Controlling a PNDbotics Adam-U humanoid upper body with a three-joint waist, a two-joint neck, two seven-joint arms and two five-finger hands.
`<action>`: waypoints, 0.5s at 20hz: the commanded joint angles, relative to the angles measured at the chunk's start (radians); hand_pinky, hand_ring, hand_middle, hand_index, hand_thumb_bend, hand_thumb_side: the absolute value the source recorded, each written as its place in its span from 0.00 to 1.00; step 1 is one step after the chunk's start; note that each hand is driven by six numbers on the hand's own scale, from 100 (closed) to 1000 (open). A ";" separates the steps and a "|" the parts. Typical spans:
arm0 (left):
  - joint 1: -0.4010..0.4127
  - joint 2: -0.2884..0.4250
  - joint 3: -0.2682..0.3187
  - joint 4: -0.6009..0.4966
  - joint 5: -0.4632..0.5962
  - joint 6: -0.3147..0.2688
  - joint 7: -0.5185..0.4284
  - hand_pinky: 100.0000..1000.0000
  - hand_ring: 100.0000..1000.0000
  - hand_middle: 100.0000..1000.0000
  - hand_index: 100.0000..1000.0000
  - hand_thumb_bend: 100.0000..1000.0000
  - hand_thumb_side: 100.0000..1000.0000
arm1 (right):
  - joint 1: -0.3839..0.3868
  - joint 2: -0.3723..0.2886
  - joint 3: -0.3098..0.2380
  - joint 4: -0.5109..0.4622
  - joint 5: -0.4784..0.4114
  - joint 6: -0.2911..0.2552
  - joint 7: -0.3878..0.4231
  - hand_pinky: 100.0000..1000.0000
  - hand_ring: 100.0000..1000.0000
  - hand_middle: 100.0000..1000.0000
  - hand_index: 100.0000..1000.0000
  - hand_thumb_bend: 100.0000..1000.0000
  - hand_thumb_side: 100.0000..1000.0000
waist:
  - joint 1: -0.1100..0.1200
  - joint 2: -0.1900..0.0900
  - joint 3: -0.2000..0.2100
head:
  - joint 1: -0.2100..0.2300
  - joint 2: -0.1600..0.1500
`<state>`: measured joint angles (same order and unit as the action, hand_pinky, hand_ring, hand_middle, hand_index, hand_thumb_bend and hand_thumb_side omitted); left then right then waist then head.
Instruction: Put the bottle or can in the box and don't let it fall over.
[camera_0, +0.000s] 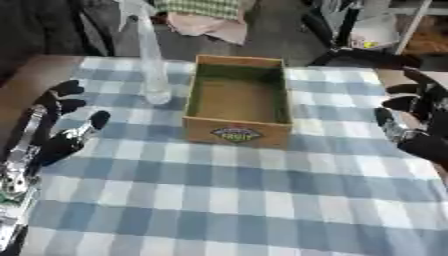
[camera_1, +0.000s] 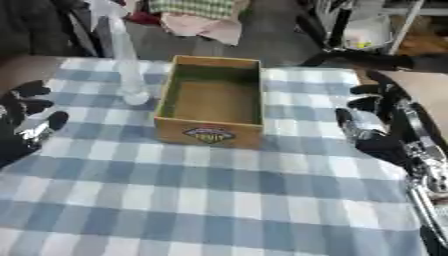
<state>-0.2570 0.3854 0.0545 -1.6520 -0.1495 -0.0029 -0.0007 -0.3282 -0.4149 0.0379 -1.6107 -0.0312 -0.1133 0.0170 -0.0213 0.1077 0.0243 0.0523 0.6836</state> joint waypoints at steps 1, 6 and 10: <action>-0.012 0.021 0.016 -0.008 0.003 0.003 0.014 0.85 0.73 0.76 0.90 0.61 0.48 | -0.008 -0.011 -0.010 -0.007 -0.006 -0.001 -0.001 0.78 0.66 0.70 0.95 0.20 0.07 | 0.002 -0.019 -0.002 | 0.002 -0.007; -0.050 0.038 0.011 0.023 -0.003 0.015 0.038 0.85 0.73 0.76 0.90 0.62 0.47 | -0.002 -0.010 -0.011 -0.006 -0.005 0.000 -0.002 0.78 0.66 0.69 0.95 0.20 0.07 | 0.002 -0.022 -0.005 | 0.002 0.000; -0.112 0.058 -0.003 0.093 -0.017 0.034 0.067 0.84 0.73 0.76 0.90 0.63 0.46 | 0.002 -0.007 -0.010 -0.004 -0.006 0.000 -0.001 0.78 0.66 0.69 0.95 0.20 0.07 | -0.002 -0.027 -0.014 | 0.004 -0.001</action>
<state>-0.3507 0.4082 0.0517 -1.5654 -0.1618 0.0278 0.0548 -0.3161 -0.4090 0.0376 -1.6057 -0.0312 -0.1132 0.0170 -0.0244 0.0956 0.0099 0.0531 0.6844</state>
